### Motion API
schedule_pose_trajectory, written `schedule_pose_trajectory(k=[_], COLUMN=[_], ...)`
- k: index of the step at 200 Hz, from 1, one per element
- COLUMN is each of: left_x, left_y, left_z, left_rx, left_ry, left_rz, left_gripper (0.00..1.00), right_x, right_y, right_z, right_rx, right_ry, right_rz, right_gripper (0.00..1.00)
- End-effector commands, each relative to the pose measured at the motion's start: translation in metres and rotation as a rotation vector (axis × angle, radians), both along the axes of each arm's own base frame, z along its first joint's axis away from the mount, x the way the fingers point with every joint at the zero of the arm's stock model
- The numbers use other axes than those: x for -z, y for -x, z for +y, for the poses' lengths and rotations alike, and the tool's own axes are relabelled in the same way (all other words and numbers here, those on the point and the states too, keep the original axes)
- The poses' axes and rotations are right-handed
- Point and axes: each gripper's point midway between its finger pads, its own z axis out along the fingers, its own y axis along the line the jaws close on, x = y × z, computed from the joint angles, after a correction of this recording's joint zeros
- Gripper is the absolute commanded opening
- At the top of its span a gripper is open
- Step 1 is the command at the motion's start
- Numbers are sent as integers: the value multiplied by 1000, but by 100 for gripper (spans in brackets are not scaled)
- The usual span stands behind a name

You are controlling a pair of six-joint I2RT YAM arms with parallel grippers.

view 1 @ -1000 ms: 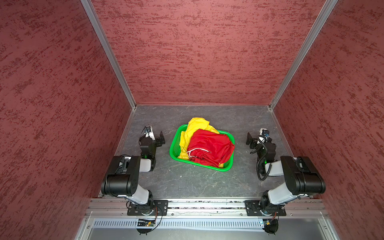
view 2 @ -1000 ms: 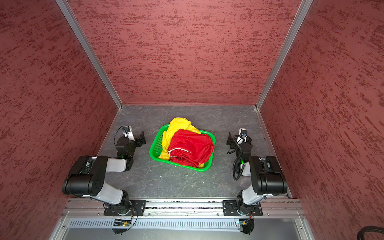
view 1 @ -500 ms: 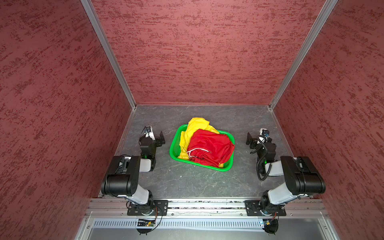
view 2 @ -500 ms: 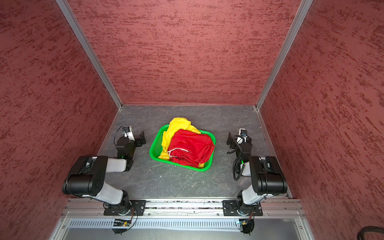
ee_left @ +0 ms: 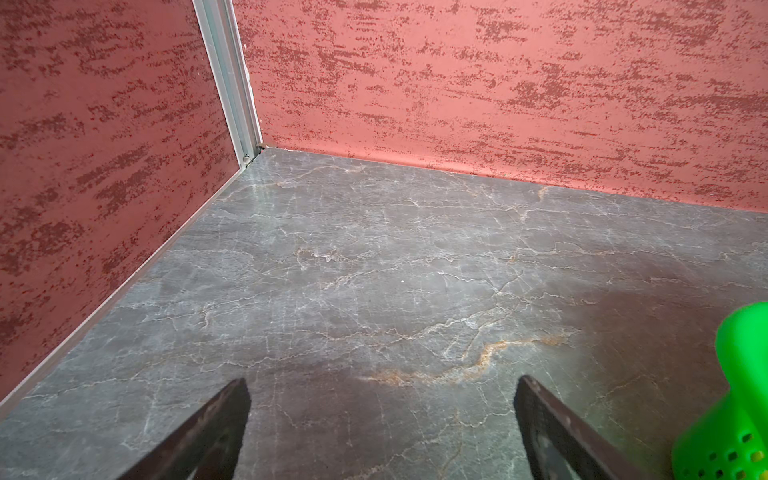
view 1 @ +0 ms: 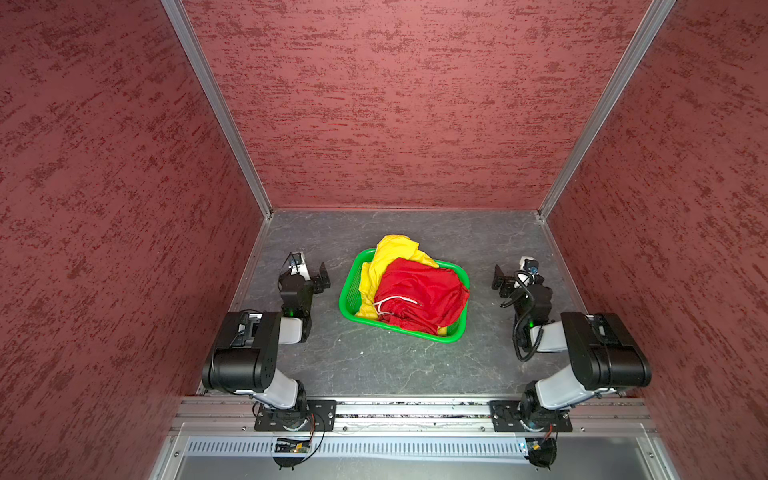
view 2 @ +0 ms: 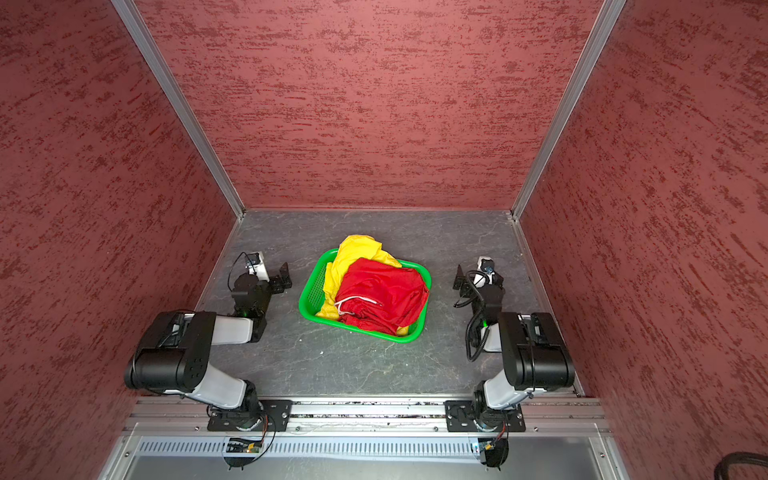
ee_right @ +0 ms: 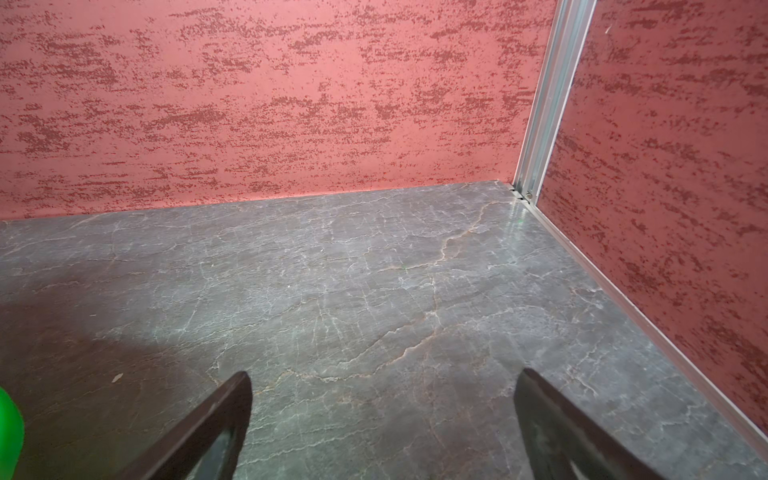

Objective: Fold and stack the shorts

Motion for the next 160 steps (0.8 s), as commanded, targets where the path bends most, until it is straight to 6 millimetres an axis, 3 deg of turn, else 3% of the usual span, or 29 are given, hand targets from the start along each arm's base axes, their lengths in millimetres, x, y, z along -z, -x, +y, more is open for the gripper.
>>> schedule_pose_trajectory(k=[1,37,50,75,102,120,143,160], left_x=[-4,-27,-41,-79,-105,-119,-120,-113], left_y=[-1,2,6,26,55,76,100,111], left_z=[-1,-11,-22,-49,-86,-120,-147,-154], left_rx=[3,6,42,135,254,381,463,463], left_ry=[-11,-53,-28,43,119,218,305,360], left_rz=[-13,33,90,130,162,194,262,330], left_gripper=[100,100,100,100,99,98,97,97], right_x=[-7,-9,-24,-64,-117,-144,-163,-162], right_y=[-2,2,12,26,41,52,66,67], right_z=[-6,-16,-13,13,25,49,78,93], right_rx=[28,90,72,-72,-133,-263,-393,-409], right_ry=[-4,-19,-10,9,-152,-173,-222,-286], right_rz=[-18,-28,-77,-129,-181,-181,-166,-68], right_gripper=[99,99,99,99,99,99,99,99])
